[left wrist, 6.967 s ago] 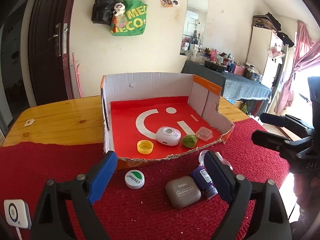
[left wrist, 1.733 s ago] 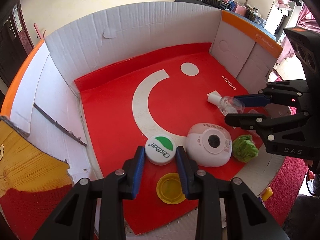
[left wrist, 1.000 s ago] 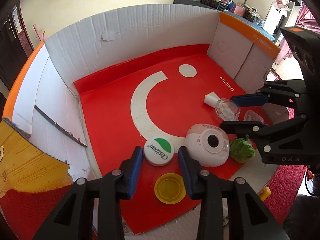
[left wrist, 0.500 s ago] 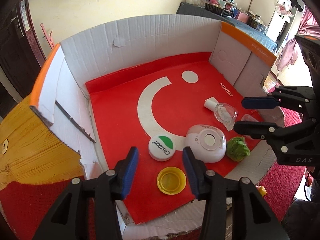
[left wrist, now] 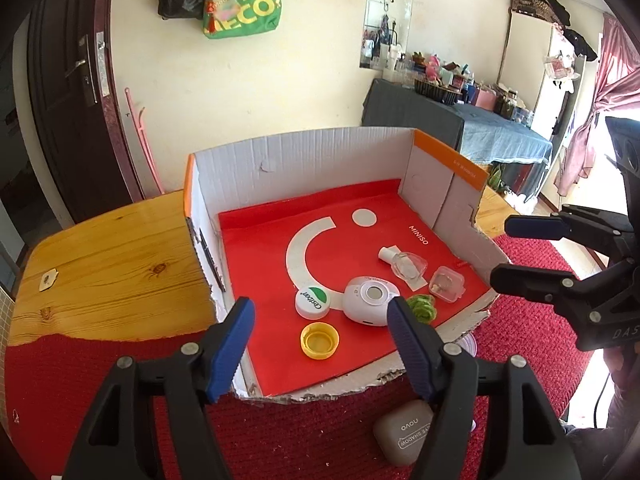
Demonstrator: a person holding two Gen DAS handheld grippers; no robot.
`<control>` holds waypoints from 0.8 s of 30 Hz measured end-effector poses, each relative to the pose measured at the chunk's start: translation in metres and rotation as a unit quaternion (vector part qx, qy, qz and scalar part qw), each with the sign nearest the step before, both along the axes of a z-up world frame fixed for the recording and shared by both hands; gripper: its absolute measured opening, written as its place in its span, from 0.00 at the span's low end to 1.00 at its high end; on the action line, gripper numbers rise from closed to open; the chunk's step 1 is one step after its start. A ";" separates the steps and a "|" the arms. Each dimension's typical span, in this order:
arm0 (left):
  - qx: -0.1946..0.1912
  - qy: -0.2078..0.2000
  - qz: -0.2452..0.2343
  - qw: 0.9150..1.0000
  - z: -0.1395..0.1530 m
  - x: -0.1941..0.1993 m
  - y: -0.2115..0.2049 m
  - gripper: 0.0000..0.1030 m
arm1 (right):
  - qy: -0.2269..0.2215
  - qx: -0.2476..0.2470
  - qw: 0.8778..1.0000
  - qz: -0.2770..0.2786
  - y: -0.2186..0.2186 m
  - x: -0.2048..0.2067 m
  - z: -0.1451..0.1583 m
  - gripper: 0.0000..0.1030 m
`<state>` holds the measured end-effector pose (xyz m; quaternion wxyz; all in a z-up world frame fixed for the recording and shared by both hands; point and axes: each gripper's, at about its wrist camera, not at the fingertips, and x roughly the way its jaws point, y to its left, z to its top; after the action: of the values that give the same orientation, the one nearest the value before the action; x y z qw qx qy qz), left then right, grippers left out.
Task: Organize objects
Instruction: 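Withdraw both open tools from the cardboard box back over the mat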
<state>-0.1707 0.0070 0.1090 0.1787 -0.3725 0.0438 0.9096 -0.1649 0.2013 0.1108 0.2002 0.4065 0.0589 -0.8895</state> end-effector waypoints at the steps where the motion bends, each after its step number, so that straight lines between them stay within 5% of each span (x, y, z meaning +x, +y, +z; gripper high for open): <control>1: 0.001 0.007 0.006 1.000 0.002 0.006 -0.001 0.73 | 0.006 -0.005 1.000 -0.002 0.002 0.006 0.004 0.67; 11: 0.017 0.034 0.047 0.998 -0.006 0.056 -0.008 0.84 | 0.060 -0.035 0.997 -0.023 0.016 0.068 0.012 0.78; 24: 0.017 0.005 0.088 0.996 -0.057 0.085 0.000 0.92 | 0.074 -0.043 0.992 -0.090 0.033 0.101 -0.046 0.83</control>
<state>-0.0861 0.0071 0.0521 0.1042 -0.3670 -0.0041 0.9244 -0.0639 0.2344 0.0646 0.1317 0.3343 -0.0020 -0.9332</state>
